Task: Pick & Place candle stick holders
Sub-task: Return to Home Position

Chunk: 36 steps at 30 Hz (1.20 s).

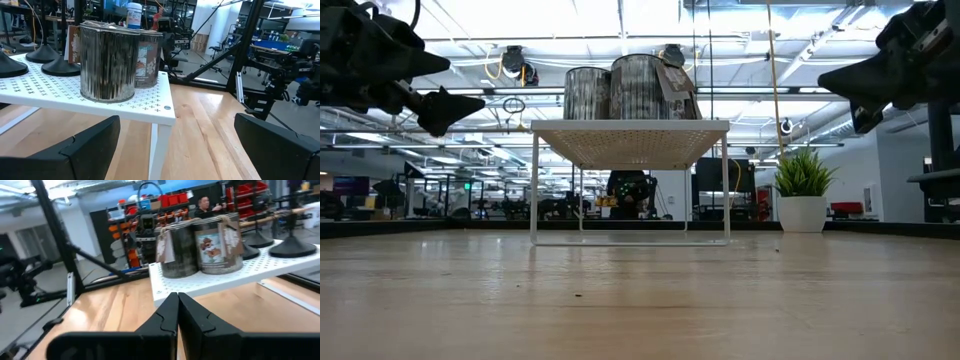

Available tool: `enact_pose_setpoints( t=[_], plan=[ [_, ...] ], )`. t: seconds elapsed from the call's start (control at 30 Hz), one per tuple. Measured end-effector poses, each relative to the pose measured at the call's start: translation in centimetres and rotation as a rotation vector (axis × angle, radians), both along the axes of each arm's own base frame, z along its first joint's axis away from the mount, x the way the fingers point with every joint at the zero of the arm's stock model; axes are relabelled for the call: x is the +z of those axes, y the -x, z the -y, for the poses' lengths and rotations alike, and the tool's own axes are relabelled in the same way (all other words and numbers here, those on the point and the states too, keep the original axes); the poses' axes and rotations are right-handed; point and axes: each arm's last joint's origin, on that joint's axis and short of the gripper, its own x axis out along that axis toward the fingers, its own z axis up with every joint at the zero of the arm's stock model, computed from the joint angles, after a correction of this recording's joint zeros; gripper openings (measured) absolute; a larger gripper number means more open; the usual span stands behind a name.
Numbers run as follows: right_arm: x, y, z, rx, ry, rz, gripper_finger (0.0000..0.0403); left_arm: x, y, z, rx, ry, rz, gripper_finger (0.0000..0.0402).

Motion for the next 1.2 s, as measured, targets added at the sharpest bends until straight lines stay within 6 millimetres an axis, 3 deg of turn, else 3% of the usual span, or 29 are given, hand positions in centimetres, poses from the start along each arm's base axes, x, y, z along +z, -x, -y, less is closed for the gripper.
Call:
enact_pose_setpoints(
  t=[0.2, 0.5, 1.2],
  plan=[
    [0.0, 0.0, -0.1, 0.021, 0.023, -0.001, 0.0, 0.0, 0.0, 0.0, 0.0, 0.0, 0.001, 0.0399],
    [1.4, 0.1, 0.0, 0.016, -0.002, 0.14, 0.0, 0.0, 0.0, 0.0, 0.0, 0.001, 0.001, 0.0399],
    [1.3, 0.1, 0.0, 0.018, -0.001, 0.134, 0.0, 0.0, 0.0, 0.0, 0.0, 0.001, 0.001, 0.0399]
  ],
)
